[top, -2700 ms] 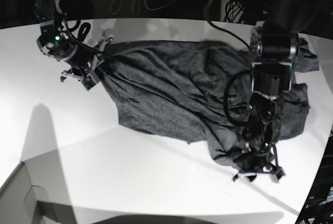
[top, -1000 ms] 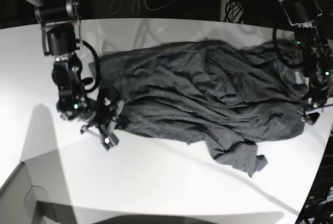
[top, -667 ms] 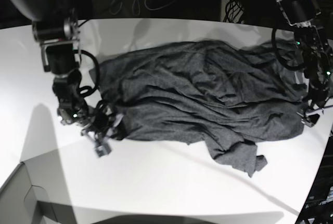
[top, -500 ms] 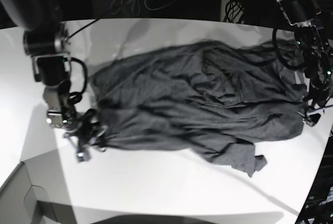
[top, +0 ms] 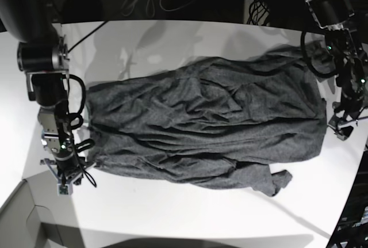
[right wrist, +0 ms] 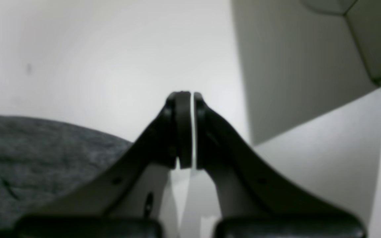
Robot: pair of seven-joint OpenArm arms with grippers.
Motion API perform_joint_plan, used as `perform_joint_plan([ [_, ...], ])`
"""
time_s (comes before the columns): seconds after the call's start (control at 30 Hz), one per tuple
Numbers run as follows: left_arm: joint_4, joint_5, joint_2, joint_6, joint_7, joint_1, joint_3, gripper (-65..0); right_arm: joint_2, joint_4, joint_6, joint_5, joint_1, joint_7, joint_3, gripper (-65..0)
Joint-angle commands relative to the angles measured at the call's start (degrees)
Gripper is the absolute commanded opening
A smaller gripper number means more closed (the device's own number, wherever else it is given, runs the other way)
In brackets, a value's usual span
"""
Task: Layout the t-shirt on the table in an organized manner, then fold the t-shirt properly
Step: 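Grasp opposite shirt edges with both grippers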
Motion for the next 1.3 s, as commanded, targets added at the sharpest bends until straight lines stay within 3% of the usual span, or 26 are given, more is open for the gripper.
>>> perform_joint_plan([
  [0.0, 0.60, -0.02, -0.58, -0.52, -1.13, -1.97, -0.02, -18.8, 1.17, 3.51, -0.46, 0.42, 0.22, 1.14, 0.19, -65.0],
  [0.13, -2.92, 0.59, -0.41, -0.61, -1.04, -5.84, 0.07, -18.8, 1.70, 19.42, -0.02, 0.42, -7.07, -3.25, -0.07, -65.0],
  [0.27, -9.69, 0.59, -0.50, -0.61, -1.39, -10.94, 3.76, -18.8, 1.53, 32.61, 5.69, 0.34, -13.23, -12.22, 0.19, -65.0],
  [0.43, -20.59, 0.68, -0.93, -0.61, -1.48, -19.12, 8.60, -18.5, 0.03, 37.27, 9.65, 0.25, -17.80, -18.55, 0.19, -65.0],
  [0.53, -29.12, 0.68, -1.46, -0.61, -2.36, -24.30, 10.00, -18.6, 0.03, 36.30, 10.88, 0.25, -19.73, -19.17, 0.19, -65.0],
  [0.63, -36.24, 0.68, -2.17, -0.61, -6.67, -25.97, 12.99, -18.7, 0.12, 36.21, 10.97, 0.25, -21.93, -19.17, 0.10, -65.0],
  [0.77, -38.79, 0.59, -2.69, -0.61, -11.33, -25.89, 17.92, -19.2, 1.44, 36.12, 10.97, 0.25, -23.34, -18.99, 0.19, -65.0],
  [1.0, -39.58, 0.77, -3.04, -0.61, -17.57, -25.80, 25.04, -36.6, 2.49, 36.04, 10.97, 0.25, -25.89, -18.90, 0.19, -65.0],
  [1.27, -51.98, 0.68, -4.01, -0.61, -25.57, -31.60, 31.81, -35.5, 3.99, 39.29, 10.97, 0.34, -32.92, -19.17, 0.28, -65.0],
])
